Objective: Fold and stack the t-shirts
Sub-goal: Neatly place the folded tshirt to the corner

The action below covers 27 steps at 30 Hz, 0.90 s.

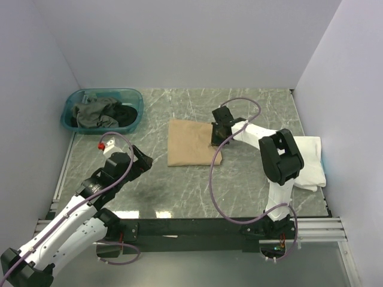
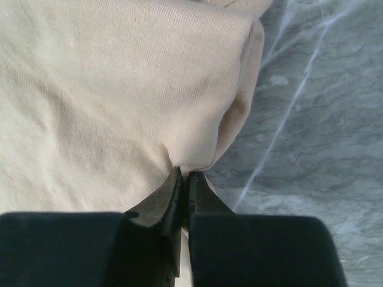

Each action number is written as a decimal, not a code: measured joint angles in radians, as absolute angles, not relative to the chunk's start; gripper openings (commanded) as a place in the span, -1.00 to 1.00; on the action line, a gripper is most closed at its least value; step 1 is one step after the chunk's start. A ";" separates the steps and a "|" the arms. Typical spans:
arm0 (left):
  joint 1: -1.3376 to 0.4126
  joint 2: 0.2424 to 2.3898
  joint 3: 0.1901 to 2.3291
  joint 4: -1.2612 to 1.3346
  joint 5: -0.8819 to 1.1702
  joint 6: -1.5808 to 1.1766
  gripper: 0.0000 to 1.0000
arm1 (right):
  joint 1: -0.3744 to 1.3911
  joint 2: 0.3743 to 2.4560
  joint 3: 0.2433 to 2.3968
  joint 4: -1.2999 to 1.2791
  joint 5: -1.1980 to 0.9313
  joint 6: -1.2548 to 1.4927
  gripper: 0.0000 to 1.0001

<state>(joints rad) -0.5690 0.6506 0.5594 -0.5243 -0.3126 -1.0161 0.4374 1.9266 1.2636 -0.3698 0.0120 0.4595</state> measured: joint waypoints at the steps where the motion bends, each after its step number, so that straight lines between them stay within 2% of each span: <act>1: -0.569 0.645 0.559 -0.524 -0.313 -1.016 0.99 | 0.441 1.927 1.263 -0.368 0.017 0.456 -1.00; 7: -0.569 0.631 0.559 -0.532 -0.316 -1.016 0.99 | 0.454 1.874 1.220 -0.397 0.105 0.429 -1.00; 19: -0.569 0.640 0.559 -0.517 -0.319 -1.008 0.99 | 0.370 1.547 1.082 -0.732 0.500 0.361 -1.00; 27: -0.569 0.685 0.559 -0.494 -0.319 -0.999 0.99 | 0.345 1.461 1.073 -0.850 0.715 0.287 -1.00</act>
<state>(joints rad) -0.5690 0.6853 0.5594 -0.4938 -0.3191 -0.9985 0.3447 1.4612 1.0729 -0.8501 0.7147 0.2871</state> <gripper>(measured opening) 0.995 0.033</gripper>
